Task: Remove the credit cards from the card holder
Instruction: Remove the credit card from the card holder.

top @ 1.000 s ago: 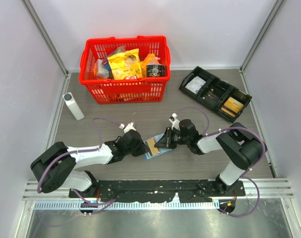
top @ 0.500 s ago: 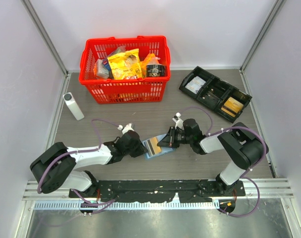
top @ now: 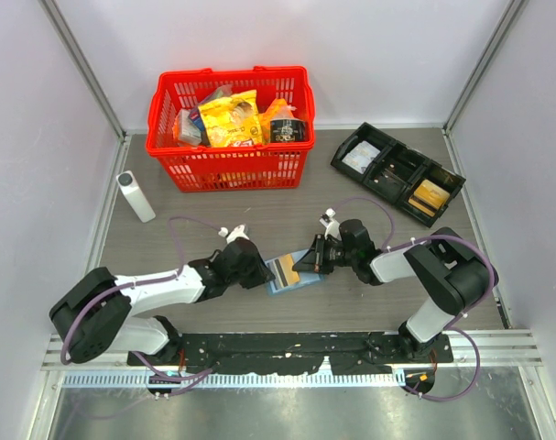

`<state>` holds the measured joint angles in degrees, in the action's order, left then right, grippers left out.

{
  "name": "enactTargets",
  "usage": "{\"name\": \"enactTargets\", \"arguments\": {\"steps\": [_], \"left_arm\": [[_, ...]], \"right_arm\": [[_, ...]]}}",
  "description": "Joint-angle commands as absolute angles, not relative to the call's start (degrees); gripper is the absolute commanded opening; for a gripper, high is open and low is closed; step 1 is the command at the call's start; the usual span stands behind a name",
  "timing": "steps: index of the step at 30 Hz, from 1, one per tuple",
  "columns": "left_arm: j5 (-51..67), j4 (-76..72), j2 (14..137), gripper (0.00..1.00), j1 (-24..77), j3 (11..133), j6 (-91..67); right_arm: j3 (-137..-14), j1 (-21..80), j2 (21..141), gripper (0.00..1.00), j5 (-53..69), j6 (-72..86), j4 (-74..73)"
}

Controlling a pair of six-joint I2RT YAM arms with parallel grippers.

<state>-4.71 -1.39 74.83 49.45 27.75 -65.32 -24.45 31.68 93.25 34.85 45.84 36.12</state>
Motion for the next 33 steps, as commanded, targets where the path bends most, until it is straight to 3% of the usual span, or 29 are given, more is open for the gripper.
{"name": "enactTargets", "arguments": {"steps": [1, 5, 10, 16, 28, 33], "left_arm": [[-3.17, -2.37, 74.61, 0.13, 49.13, 32.78, -63.02], [-2.72, -2.64, 78.91, 0.13, 49.13, 35.24, -61.97], [-2.02, -0.18, 82.00, 0.00, 49.13, 35.25, -62.84], [-3.34, 2.20, 81.04, 0.00, 49.13, 31.64, -63.81], [-1.14, 1.14, 83.94, 0.00, 49.13, 31.29, -63.63], [-1.05, 0.88, 83.58, 0.00, 49.13, 30.32, -63.98]], "right_arm": [[-24.61, 31.46, 93.34, 0.01, 35.68, 45.53, 39.02], [-24.35, 31.46, 93.34, 0.01, 35.60, 45.53, 39.11], [-24.17, 31.46, 93.16, 0.01, 35.16, 45.88, 38.94], [-24.70, 31.46, 93.95, 0.02, 35.15, 45.97, 38.23], [-25.40, 32.17, 97.55, 0.17, 36.91, 47.81, 41.04], [-25.58, 32.17, 98.61, 0.16, 37.35, 48.43, 42.71]]}}
